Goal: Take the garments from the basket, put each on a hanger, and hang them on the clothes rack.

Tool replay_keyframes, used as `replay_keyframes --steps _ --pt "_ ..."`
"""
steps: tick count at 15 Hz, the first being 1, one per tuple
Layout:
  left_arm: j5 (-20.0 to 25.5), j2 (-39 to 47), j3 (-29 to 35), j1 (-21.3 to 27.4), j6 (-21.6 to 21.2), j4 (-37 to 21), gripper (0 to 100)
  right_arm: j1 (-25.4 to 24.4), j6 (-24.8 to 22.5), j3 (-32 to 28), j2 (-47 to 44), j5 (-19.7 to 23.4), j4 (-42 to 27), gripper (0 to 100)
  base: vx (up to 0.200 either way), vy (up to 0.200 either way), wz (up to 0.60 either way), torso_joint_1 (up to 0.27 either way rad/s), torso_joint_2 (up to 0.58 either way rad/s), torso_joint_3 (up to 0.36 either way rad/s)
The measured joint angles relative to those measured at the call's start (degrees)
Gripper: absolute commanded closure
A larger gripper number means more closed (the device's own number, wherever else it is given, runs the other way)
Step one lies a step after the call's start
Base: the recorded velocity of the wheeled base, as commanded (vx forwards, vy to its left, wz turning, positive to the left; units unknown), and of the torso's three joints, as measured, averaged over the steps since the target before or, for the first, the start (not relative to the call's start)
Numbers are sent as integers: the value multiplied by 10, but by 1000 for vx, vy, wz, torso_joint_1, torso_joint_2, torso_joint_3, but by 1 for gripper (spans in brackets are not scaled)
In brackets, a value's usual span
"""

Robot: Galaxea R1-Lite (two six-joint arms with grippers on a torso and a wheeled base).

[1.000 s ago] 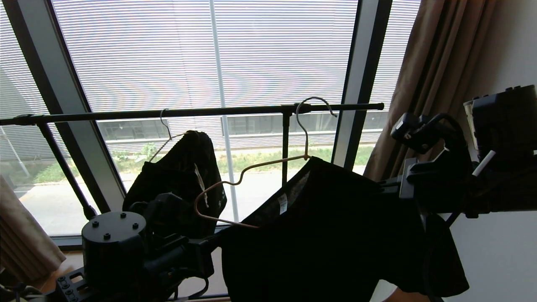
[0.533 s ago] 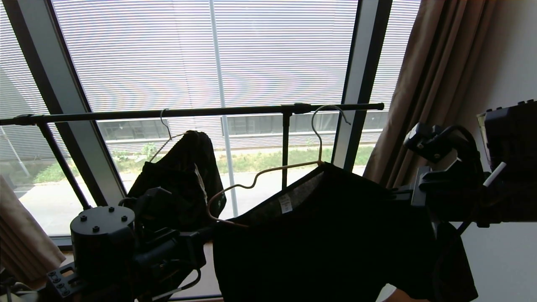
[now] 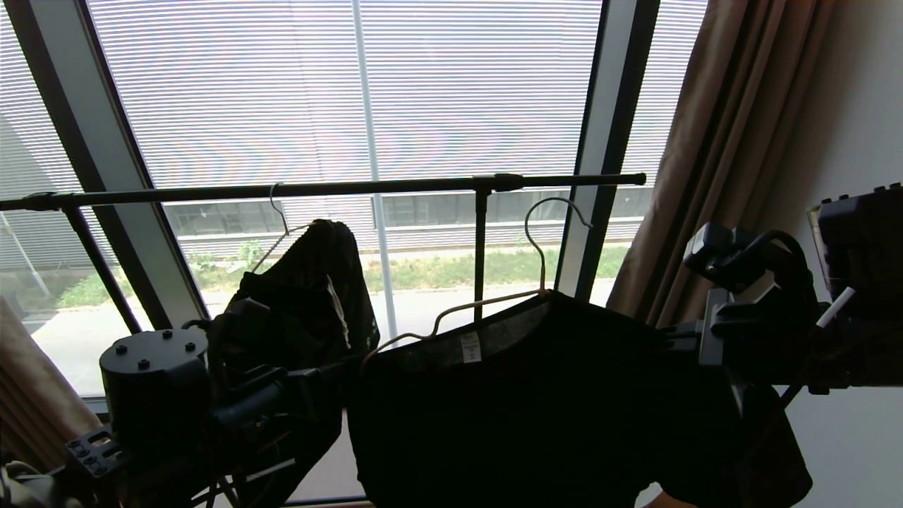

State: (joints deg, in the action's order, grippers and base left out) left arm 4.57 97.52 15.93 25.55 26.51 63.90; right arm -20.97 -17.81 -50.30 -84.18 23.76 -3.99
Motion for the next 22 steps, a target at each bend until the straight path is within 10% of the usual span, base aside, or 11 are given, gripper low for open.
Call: replay_keyframes --steps 7,22 --pt "0 -37 54 27 -36 -49 100 0 -6 9 -5 -3 10 100 0 0 0 0 0 0" --pt "-3 -73 225 120 -45 -244 100 -31 38 136 -49 -3 257 100 0 0 0 0 0 0"
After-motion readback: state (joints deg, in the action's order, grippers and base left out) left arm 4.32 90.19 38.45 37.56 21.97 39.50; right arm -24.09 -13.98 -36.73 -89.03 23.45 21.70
